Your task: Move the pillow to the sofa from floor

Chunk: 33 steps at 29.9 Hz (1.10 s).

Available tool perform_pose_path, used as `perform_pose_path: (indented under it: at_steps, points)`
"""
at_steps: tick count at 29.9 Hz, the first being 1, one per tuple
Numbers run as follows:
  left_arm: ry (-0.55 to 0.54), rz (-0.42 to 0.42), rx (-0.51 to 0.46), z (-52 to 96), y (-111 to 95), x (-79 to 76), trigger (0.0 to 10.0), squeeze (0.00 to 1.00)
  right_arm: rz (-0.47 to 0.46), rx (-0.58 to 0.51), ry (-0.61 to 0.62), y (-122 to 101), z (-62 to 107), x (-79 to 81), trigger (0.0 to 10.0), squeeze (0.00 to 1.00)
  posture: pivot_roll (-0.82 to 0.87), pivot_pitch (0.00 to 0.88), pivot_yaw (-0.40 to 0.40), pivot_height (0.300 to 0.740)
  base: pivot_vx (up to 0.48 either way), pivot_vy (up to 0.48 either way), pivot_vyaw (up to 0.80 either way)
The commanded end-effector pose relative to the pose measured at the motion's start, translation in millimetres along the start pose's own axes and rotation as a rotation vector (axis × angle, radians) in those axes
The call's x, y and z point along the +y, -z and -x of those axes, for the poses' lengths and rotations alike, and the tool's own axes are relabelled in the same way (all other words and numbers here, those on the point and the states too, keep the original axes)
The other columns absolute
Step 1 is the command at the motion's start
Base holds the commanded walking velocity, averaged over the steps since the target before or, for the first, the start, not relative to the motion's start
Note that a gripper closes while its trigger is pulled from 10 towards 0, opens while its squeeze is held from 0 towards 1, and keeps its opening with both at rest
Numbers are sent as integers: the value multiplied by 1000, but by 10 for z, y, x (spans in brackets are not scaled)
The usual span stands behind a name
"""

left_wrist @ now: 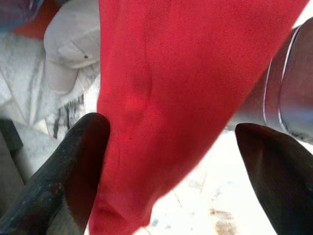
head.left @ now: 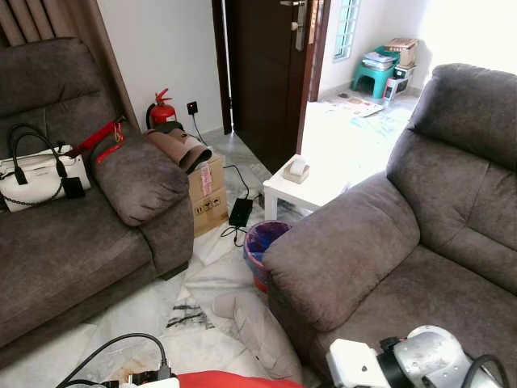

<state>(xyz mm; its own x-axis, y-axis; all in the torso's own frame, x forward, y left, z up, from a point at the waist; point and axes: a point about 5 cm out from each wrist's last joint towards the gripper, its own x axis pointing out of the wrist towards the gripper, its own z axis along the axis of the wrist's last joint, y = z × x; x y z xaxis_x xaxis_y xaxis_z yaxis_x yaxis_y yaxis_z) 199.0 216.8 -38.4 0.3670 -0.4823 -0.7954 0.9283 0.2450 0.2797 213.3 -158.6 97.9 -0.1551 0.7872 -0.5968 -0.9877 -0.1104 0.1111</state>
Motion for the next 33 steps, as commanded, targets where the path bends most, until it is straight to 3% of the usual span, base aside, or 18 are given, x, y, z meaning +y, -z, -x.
perform_pose_path:
  at_steps: [1,9,10,11,17,25,33]
  points:
    - [-7,3,41,34,77,3,10000,0,80,-61,13,-170,103,-12,10000,0,25,0,-4,740,0,0,0]
    - [-59,7,81,58,141,30,10000,0,68,-24,36,-120,232,-27,10000,0,19,0,-16,740,0,0,0]
    - [-60,7,82,55,139,30,4314,0,68,-26,36,-124,234,-29,10000,0,20,0,-21,740,0,0,0]
    - [-64,2,82,54,136,34,0,0,68,-28,36,-127,235,-30,10000,0,20,0,-21,740,0,0,0]
    - [-63,12,84,42,136,31,0,0,64,-24,34,-114,243,-30,10000,0,20,0,-26,740,0,0,0]
    - [-60,-55,98,31,134,14,0,0,64,-32,32,-122,233,-34,10000,0,17,0,-29,740,0,0,0]
    - [-76,-63,85,11,109,14,0,0,69,-31,20,-135,216,-31,10000,0,20,0,-38,740,0,0,0]
